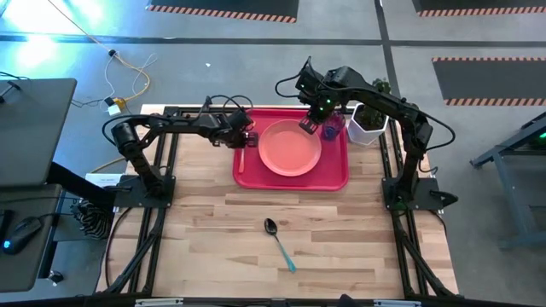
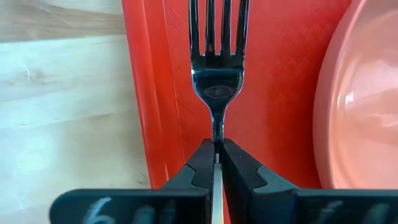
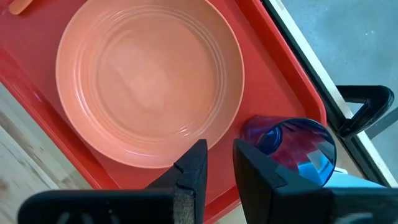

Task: Pick and place plate/cup/fork/spoon on tray
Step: Put the orange fork on the orange tray on the left side of the orange plate, then put the blue spoon on the orange tray on the right side of the orange fork

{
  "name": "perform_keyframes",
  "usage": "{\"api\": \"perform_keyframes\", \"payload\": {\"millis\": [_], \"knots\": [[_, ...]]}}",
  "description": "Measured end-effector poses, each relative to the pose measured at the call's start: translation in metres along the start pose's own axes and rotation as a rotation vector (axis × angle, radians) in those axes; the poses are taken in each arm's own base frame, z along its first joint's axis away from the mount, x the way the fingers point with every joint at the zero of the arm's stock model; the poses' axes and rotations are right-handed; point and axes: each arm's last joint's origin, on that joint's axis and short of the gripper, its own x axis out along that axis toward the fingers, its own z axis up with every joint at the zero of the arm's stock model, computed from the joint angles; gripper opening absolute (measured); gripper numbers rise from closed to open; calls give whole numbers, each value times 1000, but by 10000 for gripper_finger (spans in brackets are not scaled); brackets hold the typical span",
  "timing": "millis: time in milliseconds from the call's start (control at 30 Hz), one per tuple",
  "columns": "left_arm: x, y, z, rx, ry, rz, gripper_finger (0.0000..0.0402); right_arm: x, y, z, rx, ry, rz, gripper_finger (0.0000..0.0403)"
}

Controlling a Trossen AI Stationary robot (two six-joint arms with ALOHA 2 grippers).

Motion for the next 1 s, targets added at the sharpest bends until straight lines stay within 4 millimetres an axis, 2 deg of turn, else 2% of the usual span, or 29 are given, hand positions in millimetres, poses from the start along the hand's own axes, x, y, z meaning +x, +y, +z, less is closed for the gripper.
{"api": "perform_keyframes", "payload": {"millis": [333,633,1000], "knots": [[0,0,0,3,-2,2,6,0,0,0,1,0,1,69],[0,0,0,5,-2,3,40,0,0,0,-1,1,5,69],[0,0,0,12,-4,1,41,0,0,0,-10,1,6,69]]}}
